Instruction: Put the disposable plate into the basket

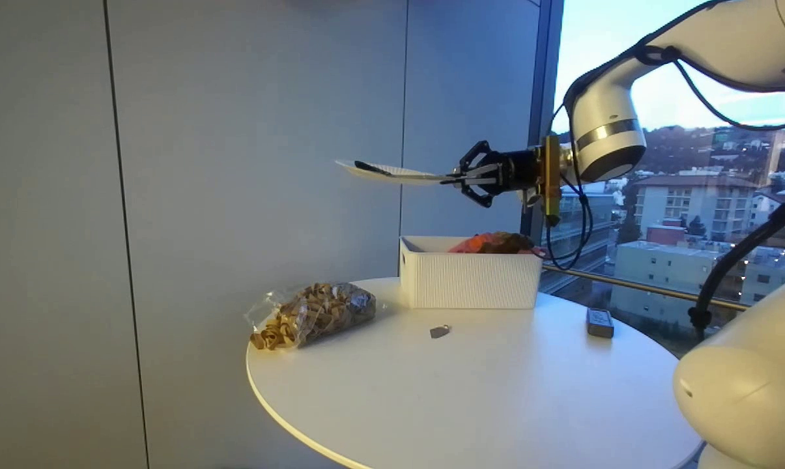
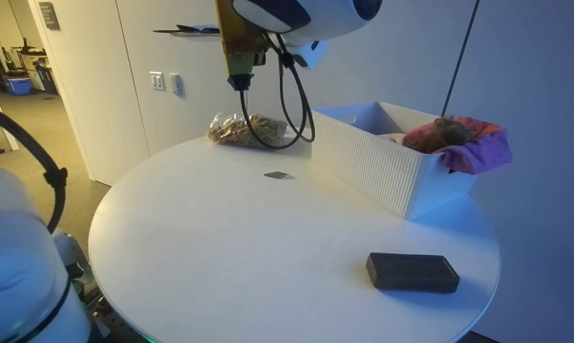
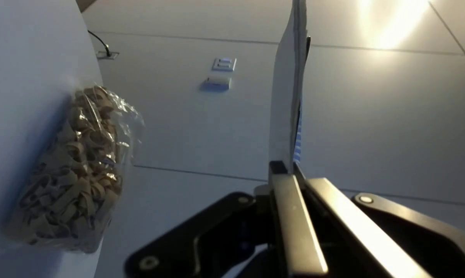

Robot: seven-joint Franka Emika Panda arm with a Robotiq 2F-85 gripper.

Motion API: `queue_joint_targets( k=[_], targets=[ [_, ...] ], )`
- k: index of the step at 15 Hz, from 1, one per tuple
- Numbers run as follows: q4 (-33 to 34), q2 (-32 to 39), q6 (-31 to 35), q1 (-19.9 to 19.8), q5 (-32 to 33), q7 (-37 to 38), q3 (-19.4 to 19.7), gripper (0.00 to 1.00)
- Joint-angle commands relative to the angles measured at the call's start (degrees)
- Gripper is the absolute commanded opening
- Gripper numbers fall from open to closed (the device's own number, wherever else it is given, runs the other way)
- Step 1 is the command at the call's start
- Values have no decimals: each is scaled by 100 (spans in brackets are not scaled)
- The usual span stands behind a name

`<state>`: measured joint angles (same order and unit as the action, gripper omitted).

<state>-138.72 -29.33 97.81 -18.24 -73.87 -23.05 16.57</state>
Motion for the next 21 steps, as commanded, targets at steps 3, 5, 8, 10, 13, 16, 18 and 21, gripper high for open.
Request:
queue_joint_targets(
  k=[3,5,8,10,13,16,18,21],
  targets=[
    [-297,-226,1070,-354,-760,516,-85,4],
    [-403,-242,1441,-433,-928,580,-79,4],
    [-580,-329,2041,-549,-1157,649,-101,4],
    [-688,-411,2455,-615,-1302,692,-125,4],
    [-859,-579,3038,-688,-1517,740,-147,4],
    [-970,-698,3582,-731,-1734,788,-178,3],
    [-1028,-758,3975,-755,-1862,779,-244,3],
    [-1060,-803,4860,-772,-2130,664,-474,3]
  ],
)
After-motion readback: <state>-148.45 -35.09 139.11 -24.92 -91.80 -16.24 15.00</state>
